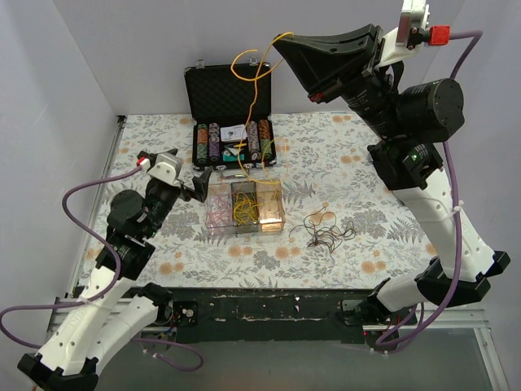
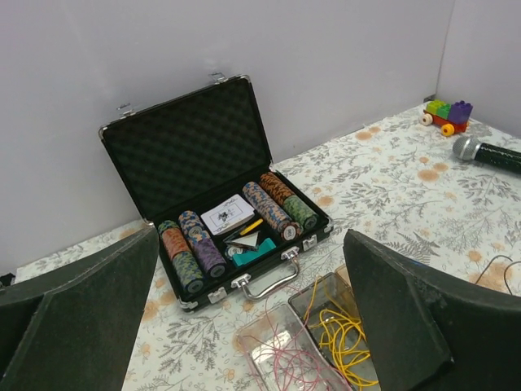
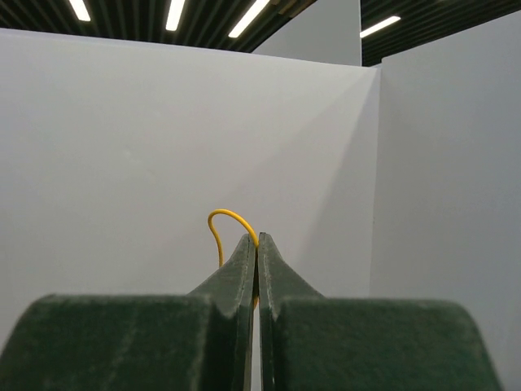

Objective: Untangle the cables
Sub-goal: Pick up the cable at the center of the board, then place the cable in the bin.

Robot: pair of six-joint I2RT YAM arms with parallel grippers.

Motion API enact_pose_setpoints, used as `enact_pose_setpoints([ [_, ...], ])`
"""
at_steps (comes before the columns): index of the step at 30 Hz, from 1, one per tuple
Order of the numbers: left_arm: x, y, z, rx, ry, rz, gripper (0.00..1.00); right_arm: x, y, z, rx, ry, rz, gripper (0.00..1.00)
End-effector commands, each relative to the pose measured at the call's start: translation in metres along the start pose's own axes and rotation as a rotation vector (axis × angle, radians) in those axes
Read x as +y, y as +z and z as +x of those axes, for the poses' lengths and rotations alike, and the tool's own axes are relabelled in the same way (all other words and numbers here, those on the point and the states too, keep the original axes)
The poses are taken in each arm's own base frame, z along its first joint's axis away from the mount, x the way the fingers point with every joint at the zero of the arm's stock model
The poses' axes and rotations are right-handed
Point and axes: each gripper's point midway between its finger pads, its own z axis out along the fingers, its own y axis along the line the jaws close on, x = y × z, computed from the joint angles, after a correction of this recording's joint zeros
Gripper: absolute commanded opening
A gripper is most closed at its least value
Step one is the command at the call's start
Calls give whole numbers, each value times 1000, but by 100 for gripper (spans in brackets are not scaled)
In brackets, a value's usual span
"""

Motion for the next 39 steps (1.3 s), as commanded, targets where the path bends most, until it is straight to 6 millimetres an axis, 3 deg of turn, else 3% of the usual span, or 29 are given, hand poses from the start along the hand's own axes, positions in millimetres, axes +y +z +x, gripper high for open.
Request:
enact_pose_setpoints([
  [1,-13,-15,-2,-21,51,88,98,39,-14,-49,-125,18,-132,1],
  [4,-13,-16,3,-15,55,88,98,47,-18,-65,-150,7,-147,1],
  [6,-12,-15,2,-14,51,83,98,41,-14,-60,-127,6,-123,1],
  [13,-3,-16,-11,-50,40,35,98,21,-9,-9,-31,46,-80,1],
  [17,12,-17,-12,-66,64,-51,98,11,-9,15,8,64,-58,1],
  [26,24,-18,-3,-69,31,-130,98,-5,2,45,39,77,-41,1],
  [33,16,-16,29,-18,-13,-116,98,-14,12,63,48,92,-38,1],
  [39,21,-17,33,-22,-14,-147,98,-25,11,86,84,94,-12,1],
])
